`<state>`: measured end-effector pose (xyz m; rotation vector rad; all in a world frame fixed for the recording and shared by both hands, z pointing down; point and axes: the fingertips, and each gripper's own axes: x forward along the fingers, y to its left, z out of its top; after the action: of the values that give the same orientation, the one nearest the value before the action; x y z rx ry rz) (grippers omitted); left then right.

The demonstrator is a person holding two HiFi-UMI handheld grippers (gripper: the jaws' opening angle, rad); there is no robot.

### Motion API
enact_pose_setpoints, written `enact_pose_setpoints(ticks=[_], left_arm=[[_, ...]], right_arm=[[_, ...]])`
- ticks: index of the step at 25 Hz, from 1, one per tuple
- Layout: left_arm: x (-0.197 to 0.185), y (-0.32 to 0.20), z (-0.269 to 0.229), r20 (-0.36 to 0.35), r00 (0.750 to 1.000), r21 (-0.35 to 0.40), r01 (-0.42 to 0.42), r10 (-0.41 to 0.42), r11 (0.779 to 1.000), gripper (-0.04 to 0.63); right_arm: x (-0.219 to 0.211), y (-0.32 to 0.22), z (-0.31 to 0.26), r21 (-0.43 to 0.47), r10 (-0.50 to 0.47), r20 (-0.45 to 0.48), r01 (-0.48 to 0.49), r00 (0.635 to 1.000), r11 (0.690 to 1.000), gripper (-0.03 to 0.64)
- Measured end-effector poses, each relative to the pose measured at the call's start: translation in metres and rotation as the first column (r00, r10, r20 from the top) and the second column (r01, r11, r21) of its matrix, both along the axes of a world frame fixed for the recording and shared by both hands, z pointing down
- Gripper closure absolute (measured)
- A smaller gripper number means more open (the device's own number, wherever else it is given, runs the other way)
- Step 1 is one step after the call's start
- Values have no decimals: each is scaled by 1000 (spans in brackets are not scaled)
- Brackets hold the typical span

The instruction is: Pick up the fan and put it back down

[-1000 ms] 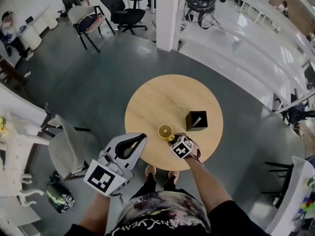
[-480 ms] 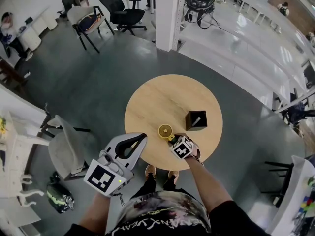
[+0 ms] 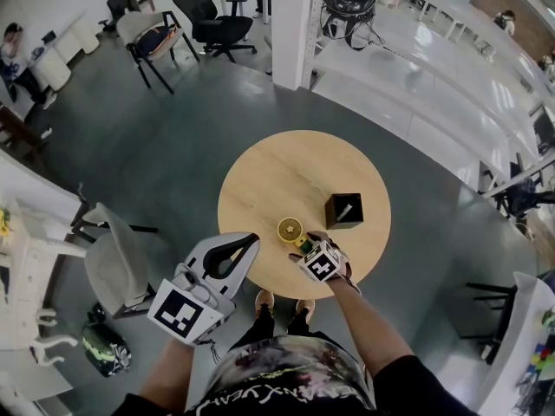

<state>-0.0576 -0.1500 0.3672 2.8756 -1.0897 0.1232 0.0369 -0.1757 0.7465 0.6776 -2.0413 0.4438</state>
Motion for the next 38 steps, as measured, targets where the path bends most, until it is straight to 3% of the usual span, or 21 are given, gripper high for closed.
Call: enact_pose_setpoints(ticks=[7, 13, 21, 25, 30, 33, 35, 38], left_arm=[[3, 0, 0, -2, 1000, 4, -5, 6, 1000, 578], [5, -2, -3, 5, 1000, 15, -12, 12, 1000, 578], [11, -3, -9, -6, 1000, 28, -22, 22, 999, 578], [12, -3, -11, -10, 1000, 29, -23, 24, 999, 578], [16, -3, -14, -8, 999, 34, -33, 33, 999, 578], [17, -2, -17, -9, 999, 37, -38, 38, 999, 578], [17, -1, -19, -12, 999, 41, -41, 41, 998, 578], [18, -2, -21, -12, 999, 45, -43, 44, 998, 578]], right_arm=[[-12, -3, -52, 103, -33, 96, 24, 995, 994, 208], [-30, -4, -149, 249, -77, 232, 17, 970, 968, 174], [-48, 9, -268, 416, -164, 364, -3, 917, 909, 175], [-47, 15, -305, 511, -232, 383, 5, 894, 860, 175], [-40, 24, -355, 579, -269, 411, -21, 871, 815, 176], [-35, 30, -389, 612, -281, 466, -75, 839, 788, 176], [-31, 33, -406, 617, -275, 513, -127, 813, 777, 178], [-25, 36, -414, 619, -272, 532, -150, 802, 771, 183]])
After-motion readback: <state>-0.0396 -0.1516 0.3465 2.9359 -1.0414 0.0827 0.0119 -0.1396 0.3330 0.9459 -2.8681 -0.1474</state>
